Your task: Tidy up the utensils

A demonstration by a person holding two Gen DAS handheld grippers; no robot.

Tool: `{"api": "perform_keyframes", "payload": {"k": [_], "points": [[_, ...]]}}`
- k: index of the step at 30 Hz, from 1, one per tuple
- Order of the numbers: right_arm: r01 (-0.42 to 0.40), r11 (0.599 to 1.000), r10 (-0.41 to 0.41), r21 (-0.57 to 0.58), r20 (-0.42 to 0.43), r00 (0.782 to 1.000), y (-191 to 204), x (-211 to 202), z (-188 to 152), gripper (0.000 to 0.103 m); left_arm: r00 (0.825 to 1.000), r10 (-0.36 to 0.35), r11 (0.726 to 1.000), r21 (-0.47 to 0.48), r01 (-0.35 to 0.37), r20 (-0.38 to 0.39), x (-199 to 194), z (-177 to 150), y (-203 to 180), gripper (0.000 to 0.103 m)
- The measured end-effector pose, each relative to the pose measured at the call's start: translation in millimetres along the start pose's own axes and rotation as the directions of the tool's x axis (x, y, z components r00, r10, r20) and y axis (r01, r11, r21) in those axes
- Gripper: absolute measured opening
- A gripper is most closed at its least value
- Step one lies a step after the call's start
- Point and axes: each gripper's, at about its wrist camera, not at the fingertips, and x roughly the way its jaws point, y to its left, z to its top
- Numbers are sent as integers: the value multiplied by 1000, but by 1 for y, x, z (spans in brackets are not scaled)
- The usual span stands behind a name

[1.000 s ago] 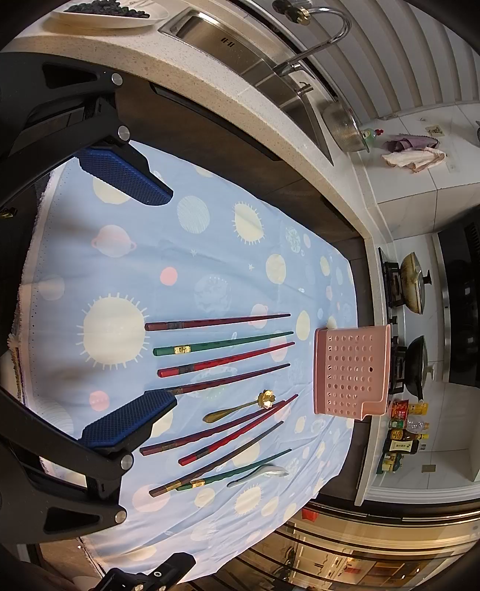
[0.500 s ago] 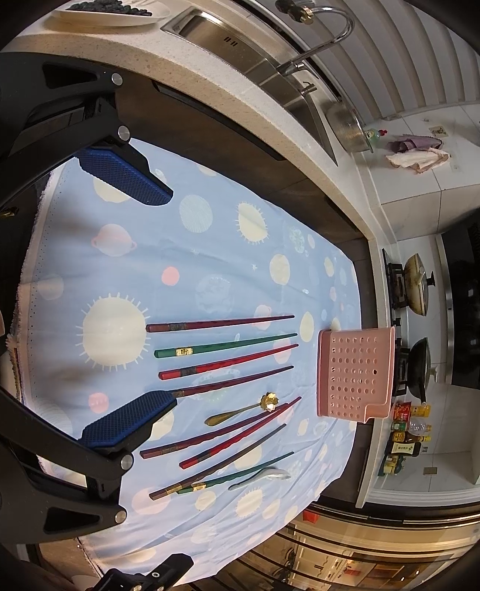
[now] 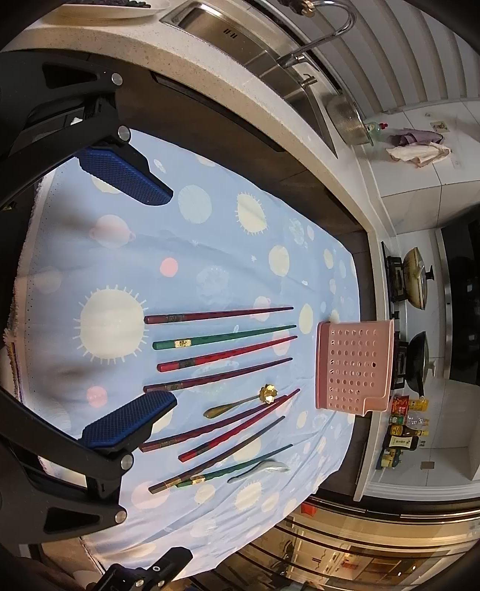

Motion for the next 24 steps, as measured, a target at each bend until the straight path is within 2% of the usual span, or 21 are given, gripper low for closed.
{"api": "perform_keyframes", "payload": {"k": [5, 11, 14, 19, 20, 23, 24], "points": [[12, 1000, -12, 7, -16, 1000, -3, 8, -3, 96, 999, -38, 998, -52, 38, -2, 10, 1, 10, 96], [26, 999, -25, 30, -32, 999, -12, 19, -2, 96, 997, 25, 996, -81, -31, -77, 44, 1, 27, 96], [32, 999, -30, 35, -46, 999, -13, 26, -2, 96, 992, 35, 997, -61, -42, -119, 66, 0, 29, 96], [35, 999, -32, 35, -64, 997, -13, 37, 0, 96, 990, 52, 999, -1, -53, -131, 88, -3, 22, 96], [35, 999, -33, 34, -65, 997, -13, 38, 1, 96, 990, 51, 999, -1, -52, -133, 91, -3, 22, 95], [32, 999, -30, 29, -60, 998, -11, 44, 6, 96, 987, 3, 1000, -15, -6, -159, 101, -3, 23, 82], [27, 999, -25, 29, -57, 998, -11, 47, 9, 96, 986, -14, 1000, -23, 10, -168, 104, -3, 23, 74]]}}
